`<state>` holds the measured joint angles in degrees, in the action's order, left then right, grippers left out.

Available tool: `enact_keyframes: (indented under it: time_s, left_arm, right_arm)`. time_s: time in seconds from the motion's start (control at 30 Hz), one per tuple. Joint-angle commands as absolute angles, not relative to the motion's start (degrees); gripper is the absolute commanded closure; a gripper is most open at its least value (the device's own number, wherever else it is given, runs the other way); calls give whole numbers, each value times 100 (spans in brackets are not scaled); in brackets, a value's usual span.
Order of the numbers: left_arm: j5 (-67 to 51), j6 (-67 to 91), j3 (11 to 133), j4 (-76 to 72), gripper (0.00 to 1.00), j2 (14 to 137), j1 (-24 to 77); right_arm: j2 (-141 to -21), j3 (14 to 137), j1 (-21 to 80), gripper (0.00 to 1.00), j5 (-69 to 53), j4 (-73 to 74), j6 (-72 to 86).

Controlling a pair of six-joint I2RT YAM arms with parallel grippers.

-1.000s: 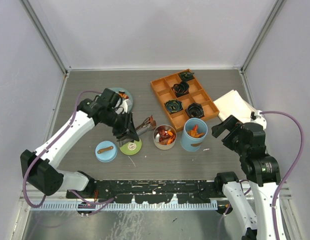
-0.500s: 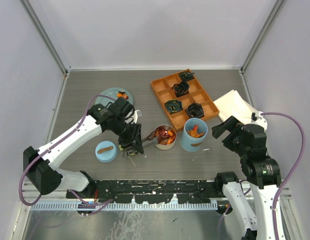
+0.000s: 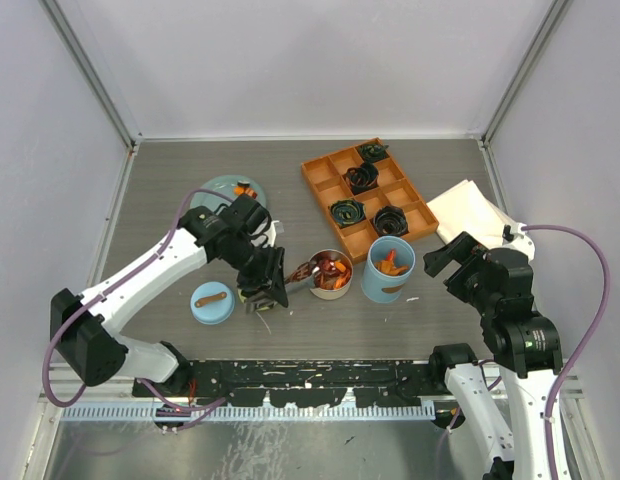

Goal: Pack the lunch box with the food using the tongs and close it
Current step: Place the fake food in the packing box, then pick up the fake food from the plate.

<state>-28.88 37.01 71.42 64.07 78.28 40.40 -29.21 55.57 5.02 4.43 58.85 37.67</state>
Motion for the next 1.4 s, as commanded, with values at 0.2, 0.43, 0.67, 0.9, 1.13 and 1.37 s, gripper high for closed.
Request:
enact_keyframes:
  time_s: [0.2, 0.43, 0.67, 0.9, 1.13, 1.37]
  left_arm:
    - [-2607, 3731, 7785, 6308, 62, 7641, 4050]
    - [-2449, 3545, 8216, 6326, 63, 7690, 3529]
    - [-2665, 3203, 8450, 6124, 62, 7875, 2237]
    - [-2870, 2976, 8526, 5757, 62, 8427, 1387]
    - [-2782, 2858, 8844, 5500, 63, 9070, 820]
    - [-2356, 2699, 9378, 5454, 62, 9642, 466]
  right_arm:
    - [-2918, 5626, 483, 0, 553, 5746, 3779]
    - [-2953, 5636, 483, 0, 563, 5734, 3779]
    - [-2975, 5598, 483, 0, 582, 5703, 3779]
    - [-3056, 5577, 483, 0, 624, 5672, 3762]
    - [-3129, 5595, 483, 0, 630, 5646, 3749]
    - [-3179, 5598, 482, 0, 668, 5630, 3722]
